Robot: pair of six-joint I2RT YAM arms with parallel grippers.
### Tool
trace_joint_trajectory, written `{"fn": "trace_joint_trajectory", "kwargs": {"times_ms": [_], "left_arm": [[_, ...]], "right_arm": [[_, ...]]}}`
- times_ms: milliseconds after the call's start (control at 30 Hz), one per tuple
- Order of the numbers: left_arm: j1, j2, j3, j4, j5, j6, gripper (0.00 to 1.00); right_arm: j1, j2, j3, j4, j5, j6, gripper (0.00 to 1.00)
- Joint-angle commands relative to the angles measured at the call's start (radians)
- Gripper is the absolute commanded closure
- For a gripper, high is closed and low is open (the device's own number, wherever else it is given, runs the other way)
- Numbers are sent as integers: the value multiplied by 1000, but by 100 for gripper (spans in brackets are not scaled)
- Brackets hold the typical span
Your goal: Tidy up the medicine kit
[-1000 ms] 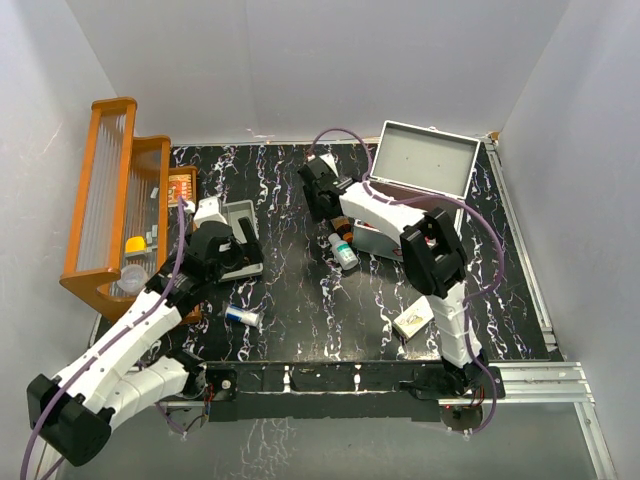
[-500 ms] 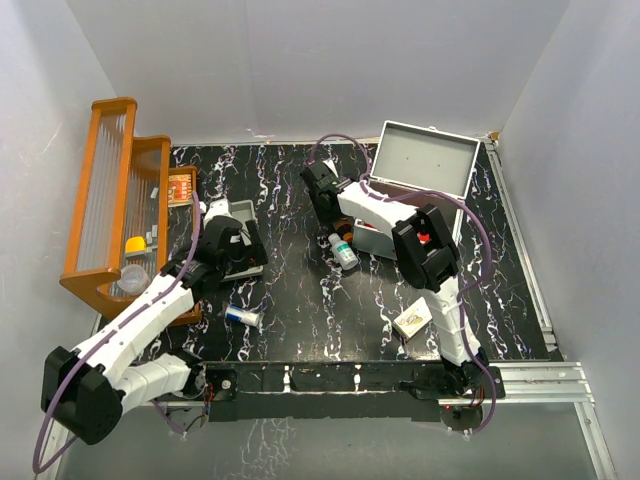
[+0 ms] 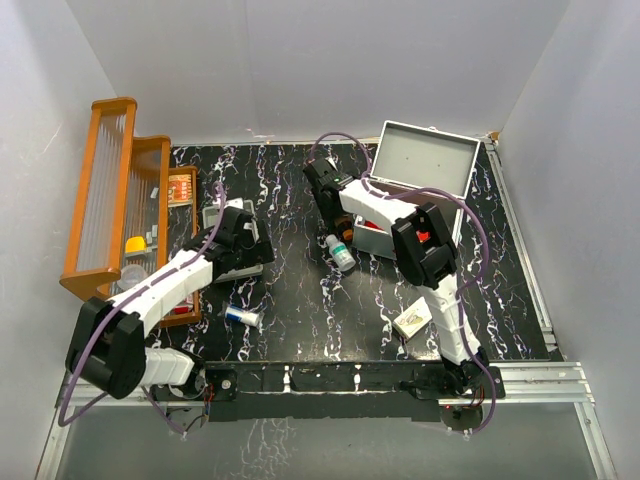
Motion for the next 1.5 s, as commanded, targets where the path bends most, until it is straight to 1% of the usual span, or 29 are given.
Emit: {"fn": "trace_joint_trajectory", "kwargs": {"times_ms": [0,133,200,333,400,433,533,667,733,933,1133,1167,1200,1233,1267,1333,1400,1467], "left_arm": [[8,53,55,-4,-40,25,13],[9,130,62,58,-5,47,19],[9,176,74,74,19,53,26],[9,251,102,89,59,65,41],[9,262,107,103,113,71,52],[9,264,112,104,149,73,55],[3,253,113,117,234,73,61],[-15,265,101,127,273,86,69],[-30,277,97,129,288,93,72],[-90,286,92,158,331,87,74],[-136,278,68,180,385,54,74],[-136,263,61,180,385,42,72],[-137,241,54,176,378,27,67],[-137,215,51,165,360,2,58],[-137,180,47,147,333,-30,51],[-136,112,53,115,259,-71,42],[-136,37,56,84,189,-110,37],[-134,-32,59,37,90,-150,35]], "right_arm": [[-5,-78,32,75,3,-11,73],[-4,-220,-86,194,-18,18,73],[-4,-286,-137,248,-23,39,73],[-4,-381,-205,285,-61,82,73],[-4,-427,-244,298,-106,108,73],[-4,-448,-266,310,-132,121,73],[-4,-505,-331,337,-202,157,73],[-4,-538,-388,359,-281,204,73],[-4,-583,-409,368,-315,222,73],[-4,-634,-478,409,-377,279,73],[-4,-628,-519,468,-480,342,74],[-4,-629,-529,483,-485,353,74],[-2,-628,-541,505,-487,365,74],[-3,-626,-556,535,-492,377,74],[-2,-622,-571,571,-500,387,74],[-2,-600,-596,642,-520,409,74],[2,-566,-595,691,-530,421,73],[16,-507,-566,708,-517,427,74]]}}
